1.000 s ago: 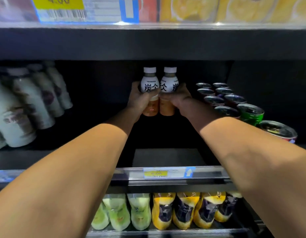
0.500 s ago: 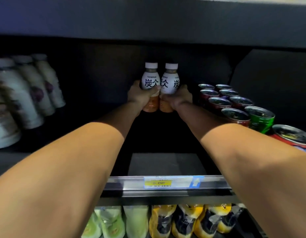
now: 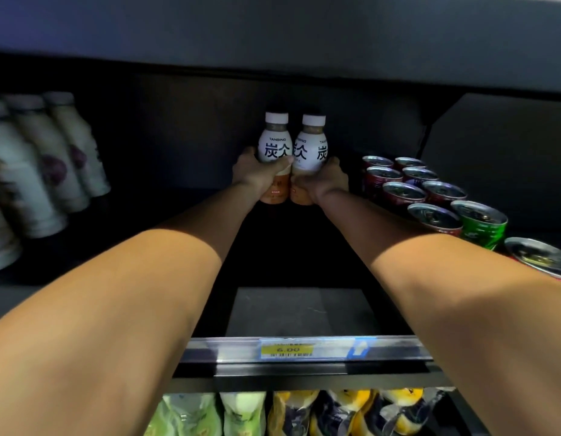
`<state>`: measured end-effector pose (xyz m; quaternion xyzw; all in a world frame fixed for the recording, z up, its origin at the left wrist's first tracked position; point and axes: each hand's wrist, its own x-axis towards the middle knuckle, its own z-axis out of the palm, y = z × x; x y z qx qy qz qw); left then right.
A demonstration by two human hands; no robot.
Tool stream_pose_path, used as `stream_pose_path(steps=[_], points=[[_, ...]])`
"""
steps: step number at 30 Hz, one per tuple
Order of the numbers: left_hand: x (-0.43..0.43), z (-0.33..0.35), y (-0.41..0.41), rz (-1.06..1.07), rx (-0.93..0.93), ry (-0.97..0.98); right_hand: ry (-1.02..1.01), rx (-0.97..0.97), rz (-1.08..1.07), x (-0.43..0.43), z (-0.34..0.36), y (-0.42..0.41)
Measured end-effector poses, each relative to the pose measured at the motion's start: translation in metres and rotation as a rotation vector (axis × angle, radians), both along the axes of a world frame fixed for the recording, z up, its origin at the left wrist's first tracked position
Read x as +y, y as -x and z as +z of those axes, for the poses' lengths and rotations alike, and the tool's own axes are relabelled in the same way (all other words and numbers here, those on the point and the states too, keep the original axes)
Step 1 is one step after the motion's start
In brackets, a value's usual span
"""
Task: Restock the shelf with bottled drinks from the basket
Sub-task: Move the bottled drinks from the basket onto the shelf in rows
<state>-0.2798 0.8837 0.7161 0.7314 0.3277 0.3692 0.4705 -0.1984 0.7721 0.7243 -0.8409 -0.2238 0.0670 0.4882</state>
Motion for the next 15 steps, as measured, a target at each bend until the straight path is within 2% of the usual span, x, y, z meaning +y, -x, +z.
stream_pose_path(steps=[8,12,15], points=[[-0.010,0.028,0.008,-0.050,0.135,0.016,0.046,0.079,0.014,-0.011,0.009,0.013],[-0.035,0.044,0.032,0.068,0.357,-0.305,0.201,-0.099,0.039,-0.031,0.023,0.033],[-0.068,0.054,0.069,-0.031,0.522,-0.434,0.296,-0.294,0.048,-0.060,0.039,0.062]])
